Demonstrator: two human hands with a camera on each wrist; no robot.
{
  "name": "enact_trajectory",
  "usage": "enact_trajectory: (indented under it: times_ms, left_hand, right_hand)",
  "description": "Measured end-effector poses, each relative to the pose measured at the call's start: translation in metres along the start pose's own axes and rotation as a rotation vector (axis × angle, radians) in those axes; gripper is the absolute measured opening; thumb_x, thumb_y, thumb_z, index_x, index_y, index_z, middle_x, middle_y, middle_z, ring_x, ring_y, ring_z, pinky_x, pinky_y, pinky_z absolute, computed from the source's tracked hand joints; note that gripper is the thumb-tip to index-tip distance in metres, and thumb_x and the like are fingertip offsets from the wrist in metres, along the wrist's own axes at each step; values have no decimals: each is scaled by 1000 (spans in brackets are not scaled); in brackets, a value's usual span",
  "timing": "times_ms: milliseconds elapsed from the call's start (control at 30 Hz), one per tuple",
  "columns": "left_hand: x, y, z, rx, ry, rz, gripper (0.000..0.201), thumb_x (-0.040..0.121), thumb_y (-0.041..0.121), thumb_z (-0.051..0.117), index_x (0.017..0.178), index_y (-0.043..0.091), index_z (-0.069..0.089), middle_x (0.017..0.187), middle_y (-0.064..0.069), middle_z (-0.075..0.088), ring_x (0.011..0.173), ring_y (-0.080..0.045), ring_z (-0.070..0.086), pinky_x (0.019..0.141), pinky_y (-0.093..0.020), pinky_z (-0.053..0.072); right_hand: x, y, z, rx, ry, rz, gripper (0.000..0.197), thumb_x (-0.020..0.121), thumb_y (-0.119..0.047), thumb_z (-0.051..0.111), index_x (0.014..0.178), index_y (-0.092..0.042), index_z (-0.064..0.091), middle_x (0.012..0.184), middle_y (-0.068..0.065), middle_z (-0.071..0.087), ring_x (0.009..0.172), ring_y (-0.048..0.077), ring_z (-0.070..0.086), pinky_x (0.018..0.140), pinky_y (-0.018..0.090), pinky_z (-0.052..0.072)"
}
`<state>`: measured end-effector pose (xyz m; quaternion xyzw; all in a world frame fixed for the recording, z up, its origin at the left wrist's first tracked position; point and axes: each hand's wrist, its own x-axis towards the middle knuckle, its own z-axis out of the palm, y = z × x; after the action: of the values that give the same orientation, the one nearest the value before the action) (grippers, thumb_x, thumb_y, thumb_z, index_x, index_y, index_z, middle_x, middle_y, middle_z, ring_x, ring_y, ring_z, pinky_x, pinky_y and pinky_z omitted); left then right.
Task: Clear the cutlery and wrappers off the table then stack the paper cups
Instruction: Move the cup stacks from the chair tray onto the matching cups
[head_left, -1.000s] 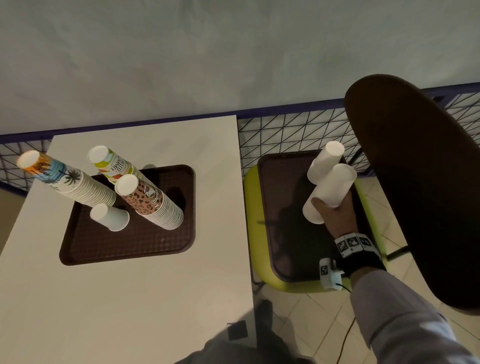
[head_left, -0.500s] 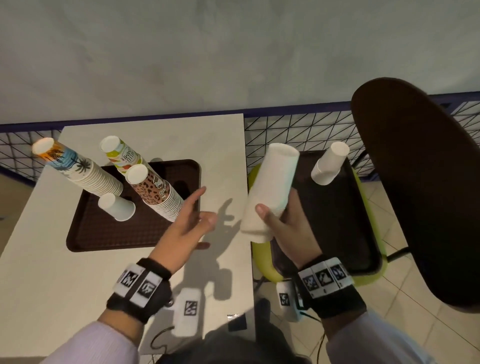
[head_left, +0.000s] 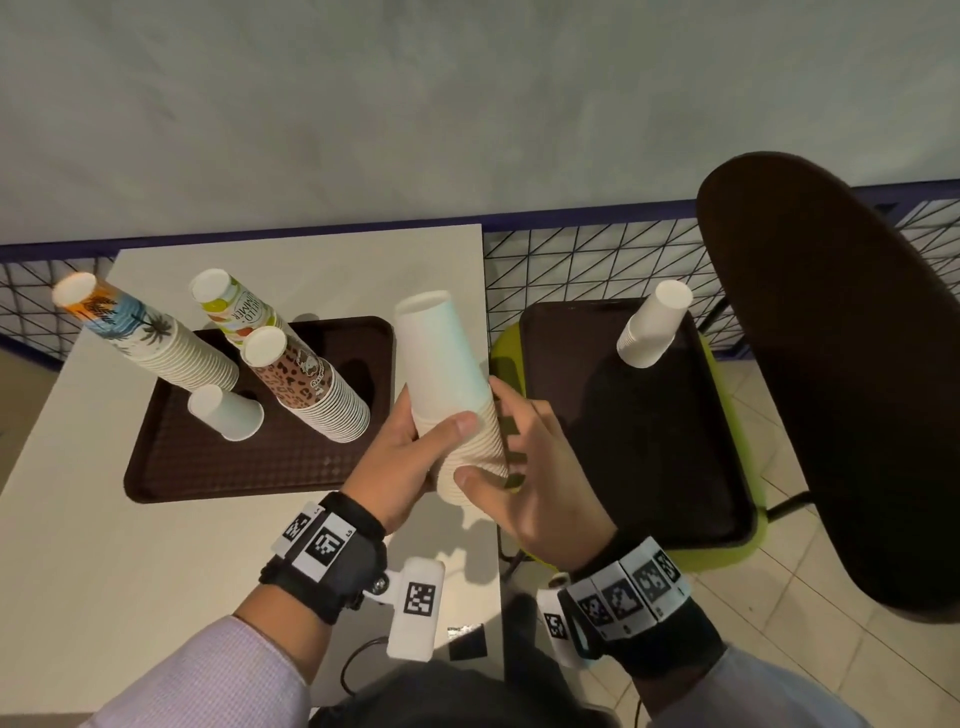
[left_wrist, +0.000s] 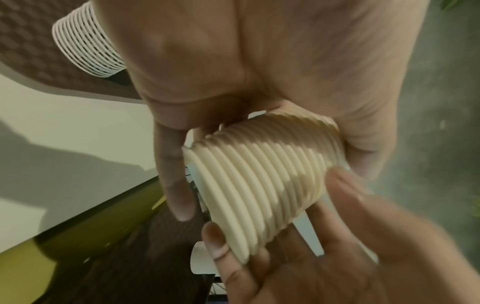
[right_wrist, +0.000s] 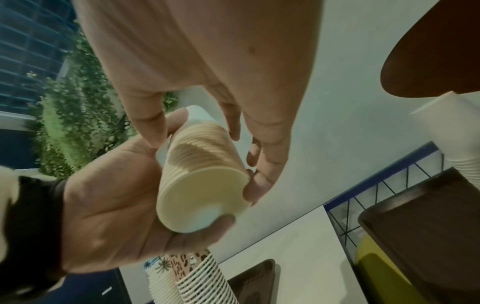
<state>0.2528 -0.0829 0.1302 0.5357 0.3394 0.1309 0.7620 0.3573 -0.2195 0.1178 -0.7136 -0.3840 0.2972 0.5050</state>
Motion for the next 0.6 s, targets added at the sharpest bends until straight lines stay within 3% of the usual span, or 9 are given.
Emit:
enact_trajectory:
  times_ms: [67, 167, 333, 500, 600]
  left_hand:
    - [3, -2, -3, -28, 29, 9, 75, 70, 34, 80, 138, 24, 51, 126, -11, 70, 117, -36, 66, 94, -55, 56]
    - [8, -4, -9, -14, 59, 20, 80, 68, 36, 81, 141, 27, 49, 128, -6, 69, 120, -30, 65, 98, -51, 54]
    - [10, -3, -18, 20, 84, 23, 80, 66, 41, 81, 140, 36, 49, 129, 1, 69, 122, -23, 64, 95, -47, 54]
    - [13, -3, -21, 37, 94, 37, 73, 66, 41, 80, 134, 45, 52, 127, 2, 69, 120, -22, 65, 94, -47, 55]
    - [13, -4, -22, 55, 100, 46, 80, 67, 41, 80, 140, 40, 49, 129, -1, 68, 122, -24, 64, 99, -50, 53]
  right_hand:
    - [-3, 4, -7, 58, -13, 20, 92, 81, -42, 76, 157, -36, 26, 142, -6, 38, 121, 8, 56, 94, 22, 54]
    - [1, 20, -26, 111, 74, 106, 77, 86, -28, 78, 151, -38, 37, 141, -8, 40, 124, 7, 56, 95, 29, 56]
    - [23, 86, -79, 69, 434, 286, 69, 90, -17, 75, 149, -25, 41, 143, 3, 42, 117, 16, 60, 82, 16, 54]
    - [73, 147, -125, 47, 620, 511, 87, 86, -28, 78, 156, -26, 27, 157, 10, 36, 131, 29, 54, 100, 36, 48]
    - [107, 168, -140, 11, 645, 578, 104, 76, -40, 83, 158, -23, 21, 162, 13, 31, 145, 31, 40, 116, 47, 38]
